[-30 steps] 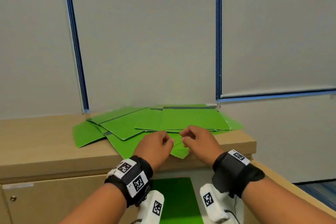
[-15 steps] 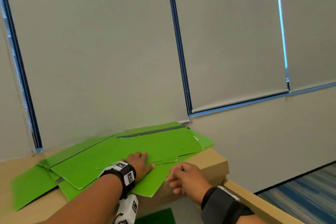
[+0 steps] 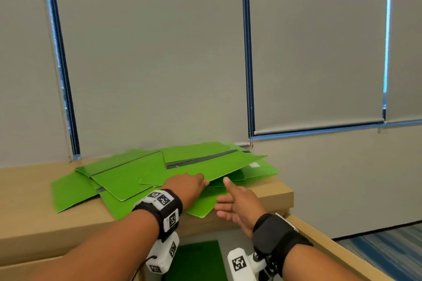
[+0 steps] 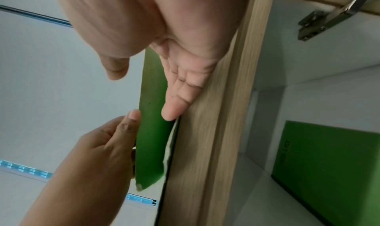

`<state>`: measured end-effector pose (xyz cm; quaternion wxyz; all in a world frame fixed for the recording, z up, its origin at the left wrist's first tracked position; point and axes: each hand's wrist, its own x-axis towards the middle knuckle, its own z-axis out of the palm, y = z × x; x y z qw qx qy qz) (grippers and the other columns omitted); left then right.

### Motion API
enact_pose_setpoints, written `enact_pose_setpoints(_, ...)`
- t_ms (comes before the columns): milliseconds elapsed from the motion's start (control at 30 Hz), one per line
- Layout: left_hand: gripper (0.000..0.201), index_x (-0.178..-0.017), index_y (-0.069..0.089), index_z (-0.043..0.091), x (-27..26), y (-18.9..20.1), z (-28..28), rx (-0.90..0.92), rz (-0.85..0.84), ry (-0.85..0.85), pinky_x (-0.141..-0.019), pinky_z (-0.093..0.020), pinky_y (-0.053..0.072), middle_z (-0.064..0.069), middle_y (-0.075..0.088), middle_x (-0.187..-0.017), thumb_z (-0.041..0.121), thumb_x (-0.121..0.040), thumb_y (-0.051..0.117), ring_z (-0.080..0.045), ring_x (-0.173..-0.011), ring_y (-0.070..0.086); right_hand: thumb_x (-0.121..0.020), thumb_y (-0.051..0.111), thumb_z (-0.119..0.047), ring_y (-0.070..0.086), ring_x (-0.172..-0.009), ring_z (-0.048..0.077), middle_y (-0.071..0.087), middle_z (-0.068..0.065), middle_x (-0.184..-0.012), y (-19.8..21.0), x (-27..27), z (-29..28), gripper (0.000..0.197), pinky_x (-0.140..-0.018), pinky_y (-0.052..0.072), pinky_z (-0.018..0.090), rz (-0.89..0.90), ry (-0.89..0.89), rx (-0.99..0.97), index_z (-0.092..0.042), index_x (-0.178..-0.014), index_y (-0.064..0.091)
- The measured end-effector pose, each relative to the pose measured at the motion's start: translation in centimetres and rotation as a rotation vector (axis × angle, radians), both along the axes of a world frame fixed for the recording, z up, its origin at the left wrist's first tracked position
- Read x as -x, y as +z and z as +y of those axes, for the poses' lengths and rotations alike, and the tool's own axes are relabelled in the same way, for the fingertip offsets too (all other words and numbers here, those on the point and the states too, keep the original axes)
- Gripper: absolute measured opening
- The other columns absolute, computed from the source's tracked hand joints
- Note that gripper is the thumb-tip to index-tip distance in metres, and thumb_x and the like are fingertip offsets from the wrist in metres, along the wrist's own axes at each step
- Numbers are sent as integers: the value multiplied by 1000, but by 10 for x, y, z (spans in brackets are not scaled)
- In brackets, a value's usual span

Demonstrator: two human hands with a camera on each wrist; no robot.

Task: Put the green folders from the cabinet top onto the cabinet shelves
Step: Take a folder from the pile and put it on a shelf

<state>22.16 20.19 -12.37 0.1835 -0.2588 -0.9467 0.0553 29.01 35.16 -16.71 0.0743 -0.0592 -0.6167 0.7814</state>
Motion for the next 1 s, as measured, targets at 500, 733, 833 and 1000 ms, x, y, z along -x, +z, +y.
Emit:
enact_pose_setpoints(500, 52, -143, 38, 7, -49, 45, -123, -724, 6, -62, -110, -26, 26, -11, 39, -147, 35, -100, 44, -22, -136, 37, -87, 43, 10, 62, -96, 38, 61, 28, -121, 66, -5, -38, 37, -91, 47, 66, 214, -74, 168, 1, -122, 48)
enact_pose_setpoints(733, 57, -152, 20, 10, -64, 78, -170, -1110, -35, -92, -120, -31, 14, -6, 22, -159, 30, -102, 39, -16, -146, 20, -86, 39, 10, 57, -99, 35, 59, 19, -102, 103, -30, -57, 27, -97, 44, 62, 358, 55, 119, -13, -96, 50)
enact_pose_setpoints(833, 55, -151, 23, 9, -78, 87, -181, -1261, 21, -107, -111, -21, 19, -8, 31, -151, 28, -102, 41, -18, -139, 32, -84, 42, 8, 52, -96, 32, 54, 16, -95, 112, -37, -68, 23, -94, 46, 55, 387, 50, 17, -15, -87, 47)
enact_pose_setpoints(1000, 40, -124, 53, 18, -90, 88, -198, -1439, -74, -173, -105, -42, 40, -11, 55, -124, 41, -91, 53, -25, -115, 55, -67, 52, -3, 53, -90, 29, 56, 16, -97, 119, -45, -79, 28, -83, 50, 54, 449, -23, -71, -11, -95, 53)
